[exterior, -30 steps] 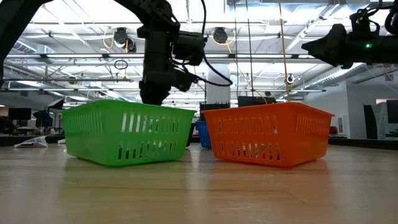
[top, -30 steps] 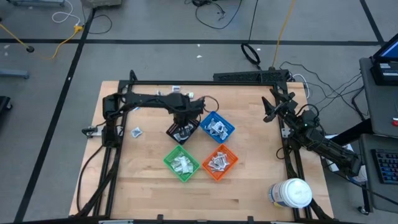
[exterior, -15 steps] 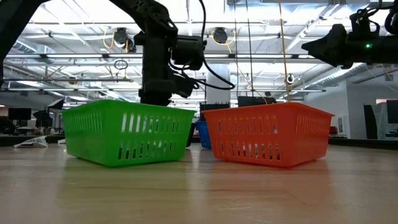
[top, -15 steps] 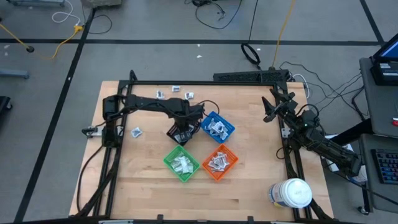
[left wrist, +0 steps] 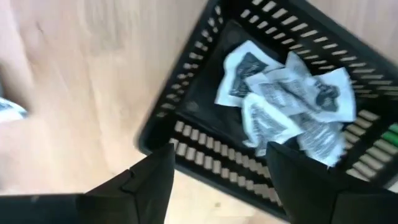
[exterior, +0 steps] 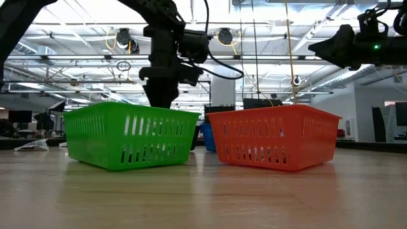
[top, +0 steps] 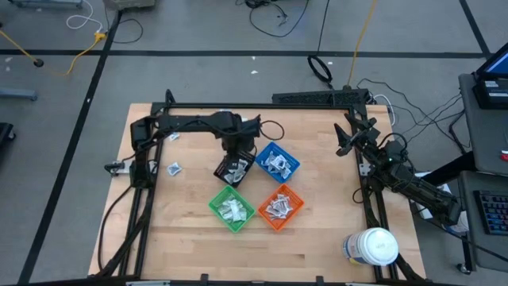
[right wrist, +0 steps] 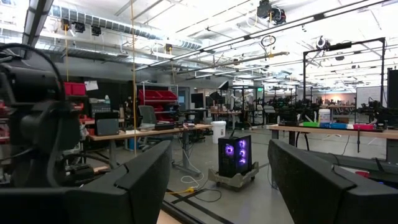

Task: Pick & Place First Aid Supplies
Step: Put the black towelette pack into the black bin

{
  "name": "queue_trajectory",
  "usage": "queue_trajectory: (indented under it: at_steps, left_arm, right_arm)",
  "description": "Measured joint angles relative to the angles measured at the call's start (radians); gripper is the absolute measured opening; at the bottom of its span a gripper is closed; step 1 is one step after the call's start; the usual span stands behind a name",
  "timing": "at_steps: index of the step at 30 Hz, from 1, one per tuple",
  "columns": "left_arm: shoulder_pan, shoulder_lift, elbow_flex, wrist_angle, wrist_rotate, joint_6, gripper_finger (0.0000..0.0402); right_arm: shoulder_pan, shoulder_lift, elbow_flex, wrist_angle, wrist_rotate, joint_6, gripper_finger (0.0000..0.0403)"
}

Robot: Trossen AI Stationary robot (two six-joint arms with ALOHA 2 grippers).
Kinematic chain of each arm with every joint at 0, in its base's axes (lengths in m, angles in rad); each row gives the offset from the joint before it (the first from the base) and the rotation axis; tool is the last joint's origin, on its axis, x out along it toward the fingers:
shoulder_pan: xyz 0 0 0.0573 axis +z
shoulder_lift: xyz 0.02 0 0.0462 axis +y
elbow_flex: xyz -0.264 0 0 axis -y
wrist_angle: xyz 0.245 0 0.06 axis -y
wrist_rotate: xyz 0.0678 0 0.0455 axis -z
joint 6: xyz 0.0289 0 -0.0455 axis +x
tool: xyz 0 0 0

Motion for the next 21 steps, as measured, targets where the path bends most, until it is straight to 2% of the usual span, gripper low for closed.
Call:
queue_trajectory:
  at_steps: [5,12,21]
  left_arm:
    - [0.046,0.0,0.023,0.0,-0.002,0.158,0.0268]
    - [0.173,0.0,0.079,0.015,-0.002,0.274,0.0269]
    - [0.316,0.086,0.181,0.031,0.0,0.256,0.0269]
  right_arm:
    - [0.0,0.0,0.0,0.0,0.0,0.0,0.0263]
    - [0.0,0.0,0.0,0.0,0.0,0.0,0.0263]
    - [0.0,0.0,0.0,0.0,0.0,0.0,0.0263]
